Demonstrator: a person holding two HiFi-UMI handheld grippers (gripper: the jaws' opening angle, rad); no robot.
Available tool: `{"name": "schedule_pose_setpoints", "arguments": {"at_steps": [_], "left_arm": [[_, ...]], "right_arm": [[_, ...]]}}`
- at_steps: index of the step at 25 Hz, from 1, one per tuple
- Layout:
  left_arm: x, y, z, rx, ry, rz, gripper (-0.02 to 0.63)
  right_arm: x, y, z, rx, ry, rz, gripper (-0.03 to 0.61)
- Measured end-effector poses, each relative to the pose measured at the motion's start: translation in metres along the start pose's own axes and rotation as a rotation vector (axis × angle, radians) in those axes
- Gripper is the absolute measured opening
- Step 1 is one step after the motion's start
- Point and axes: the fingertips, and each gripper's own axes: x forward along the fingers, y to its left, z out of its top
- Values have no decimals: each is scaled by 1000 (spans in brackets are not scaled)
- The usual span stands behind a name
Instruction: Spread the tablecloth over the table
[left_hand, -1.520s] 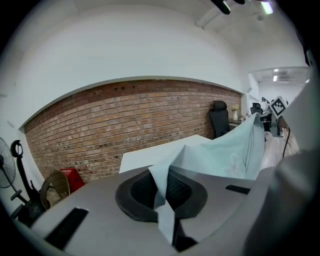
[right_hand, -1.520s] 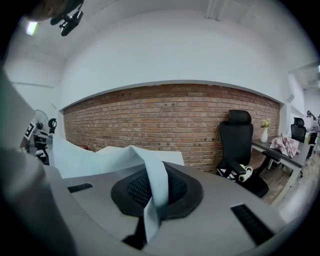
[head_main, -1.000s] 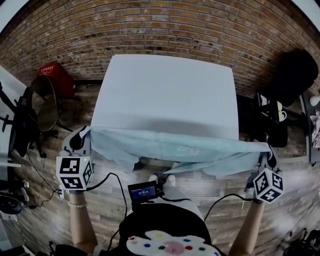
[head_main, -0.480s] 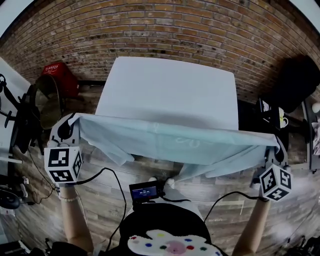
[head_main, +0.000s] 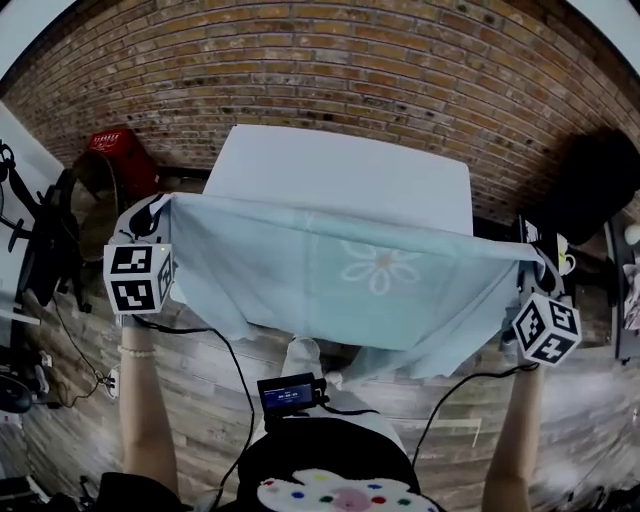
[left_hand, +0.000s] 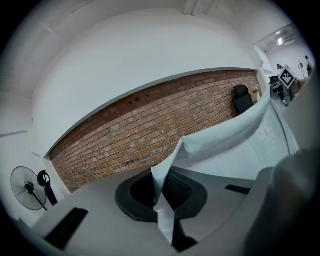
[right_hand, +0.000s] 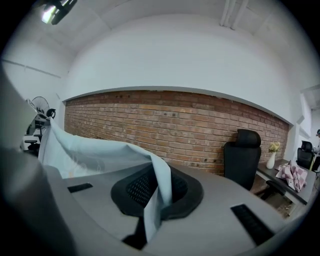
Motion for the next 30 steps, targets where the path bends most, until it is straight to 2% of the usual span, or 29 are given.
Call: {"name": "schedule_pose_setpoints", "arguments": {"at_steps": [7,13,20,30], "left_arm": [[76,-10,-12,-12,49,-72,15],[139,-12,-24,-23,117,-106,15],[195,-4,-27,-10,155,-125,15],[274,-13,-34,21,188,-186,14]], "right_arm": [[65,8,-15,-19,72,3,32],[120,14,-28,16,140,-7,32],[172,16,-35,64,182,-30,32],[238,13,-56,54,251,-63,32]]}}
